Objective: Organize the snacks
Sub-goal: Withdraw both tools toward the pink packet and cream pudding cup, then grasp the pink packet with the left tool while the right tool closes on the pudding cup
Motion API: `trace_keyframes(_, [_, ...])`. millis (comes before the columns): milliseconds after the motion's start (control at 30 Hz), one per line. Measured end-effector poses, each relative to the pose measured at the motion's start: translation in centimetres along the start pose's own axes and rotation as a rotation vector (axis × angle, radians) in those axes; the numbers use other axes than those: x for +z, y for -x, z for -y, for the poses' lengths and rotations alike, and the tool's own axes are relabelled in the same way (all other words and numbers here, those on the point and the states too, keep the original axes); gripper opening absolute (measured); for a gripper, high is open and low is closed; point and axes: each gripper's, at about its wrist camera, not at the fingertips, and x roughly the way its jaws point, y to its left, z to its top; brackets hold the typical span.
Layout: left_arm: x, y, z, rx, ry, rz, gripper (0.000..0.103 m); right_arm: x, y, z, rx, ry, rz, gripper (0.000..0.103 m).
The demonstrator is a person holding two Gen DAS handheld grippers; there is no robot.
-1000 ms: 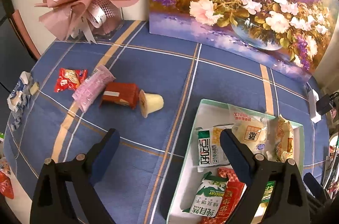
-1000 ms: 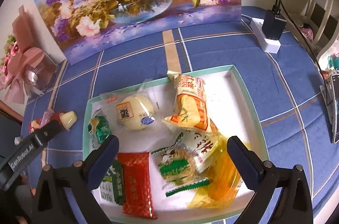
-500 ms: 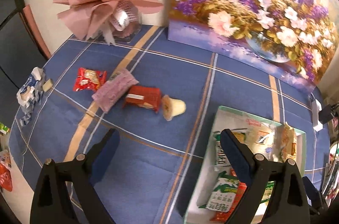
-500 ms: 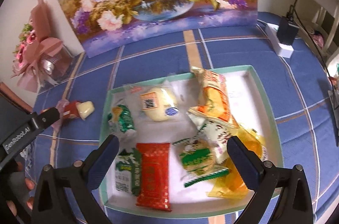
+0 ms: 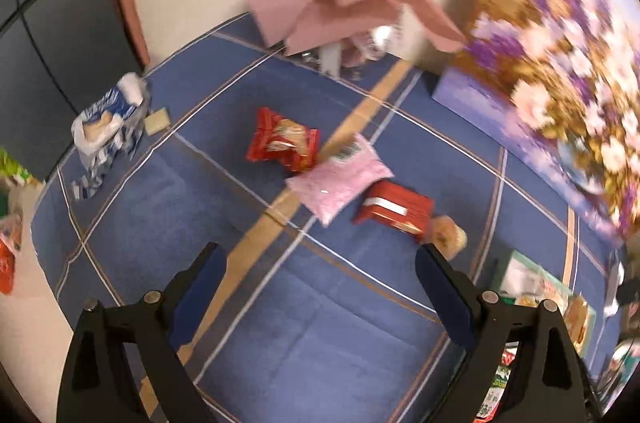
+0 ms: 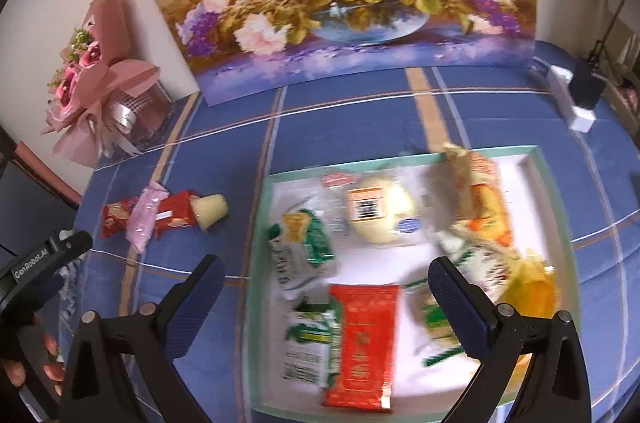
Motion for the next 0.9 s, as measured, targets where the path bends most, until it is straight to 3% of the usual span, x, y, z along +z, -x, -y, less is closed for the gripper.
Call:
trace_keyframes(300, [1.6,-2.1,-5.5,-0.032,0.135,-0.050,0.096,-0.2,-2.2,-5.4,0.068,0.053,-0.021,0.103])
trace_keyframes(467, [2.6,-3.6,-6.1,-0.127,0.169,-0.099,0.096,-0.1,-3.5,-8.1,0.079,0.122,-0.039,0.102])
trace_keyframes(633, [4.4,-6.1,-4.4,-0.136,0.030,-0.119,0.095,0.6,-5.4,-10.0,0.087,0.187,-0.071,0.095])
trace_keyframes(800, [6.4,-8.9,-1.5,-0.165,-0.172,-0.144,0.094,2.0,-8.3,-11.9,0.097,0.253,-0.128,0.088])
trace_keyframes(900, [7.2,-10.9,-0.7,-0.198,-0.232,-0.190,0.083,2.9,-10.4,-12.7,0.084,0.284,-0.176,0.081])
